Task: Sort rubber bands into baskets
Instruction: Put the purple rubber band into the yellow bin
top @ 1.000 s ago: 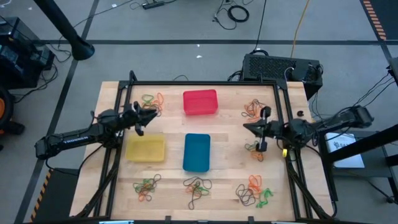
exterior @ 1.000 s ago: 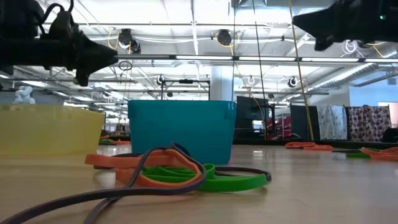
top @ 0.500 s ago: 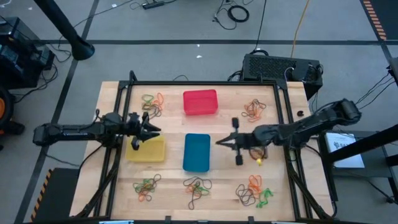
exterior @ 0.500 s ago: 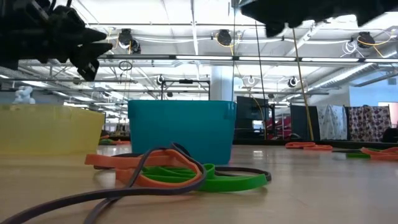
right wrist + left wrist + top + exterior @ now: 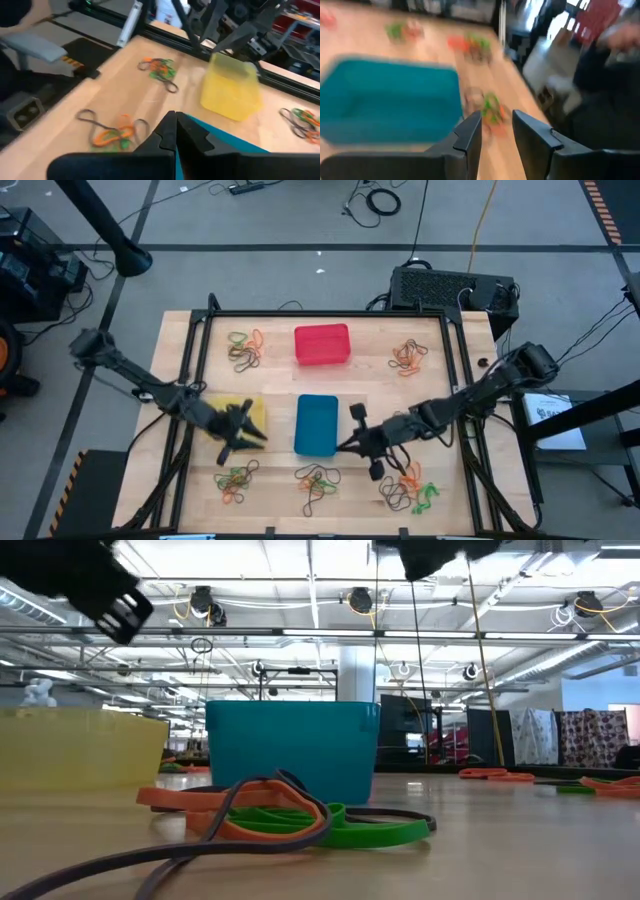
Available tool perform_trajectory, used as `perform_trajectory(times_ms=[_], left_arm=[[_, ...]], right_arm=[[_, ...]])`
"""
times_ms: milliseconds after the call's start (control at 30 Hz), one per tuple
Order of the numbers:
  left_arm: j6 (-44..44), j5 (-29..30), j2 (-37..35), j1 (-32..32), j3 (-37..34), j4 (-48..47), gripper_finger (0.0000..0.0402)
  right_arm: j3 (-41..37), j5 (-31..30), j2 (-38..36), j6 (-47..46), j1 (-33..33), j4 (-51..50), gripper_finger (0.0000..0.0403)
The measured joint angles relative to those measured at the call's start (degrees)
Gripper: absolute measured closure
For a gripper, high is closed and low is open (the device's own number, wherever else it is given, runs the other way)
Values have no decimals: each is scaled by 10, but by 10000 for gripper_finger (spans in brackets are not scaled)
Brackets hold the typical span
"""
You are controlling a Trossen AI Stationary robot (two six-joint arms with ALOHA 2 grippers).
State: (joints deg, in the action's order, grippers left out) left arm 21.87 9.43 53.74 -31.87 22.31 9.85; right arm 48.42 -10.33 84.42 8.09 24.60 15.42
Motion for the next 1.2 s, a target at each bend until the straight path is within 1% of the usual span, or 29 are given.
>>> perform_trajectory(times_ms=[100, 200, 333, 467, 567, 733, 833, 967, 1067, 1200], left_arm=[[50, 57, 59, -43, 74, -105, 286], [89, 73, 111, -61, 133, -184, 286], [70, 73, 158, -64, 179, -209, 286], [61, 72, 175, -53, 214, -234, 286], [63, 72, 175, -48, 225, -250, 286], [66, 73, 172, -36, 228, -243, 286], [118, 86, 174, -24, 228, -245, 286], [194, 89, 174, -14, 228, -264, 286], [211, 89, 174, -16, 228, -272, 286], [218, 75, 174, -25, 228, -270, 286]], right_arm=[[0, 0, -1, -1, 17, 2, 403], [0, 0, -1, -1, 27, 0, 403], [0, -1, -1, 10, 27, -1, 403], [0, -1, -1, 32, 16, 9, 403], [0, -2, -1, 39, 6, 23, 403], [0, -2, 7, 43, -12, 63, 403], [0, -1, 23, 31, -21, 75, 403], [0, -1, 48, -3, -25, 89, 403], [0, 0, 60, -11, -25, 108, 403], [0, 0, 78, -12, -25, 165, 403]])
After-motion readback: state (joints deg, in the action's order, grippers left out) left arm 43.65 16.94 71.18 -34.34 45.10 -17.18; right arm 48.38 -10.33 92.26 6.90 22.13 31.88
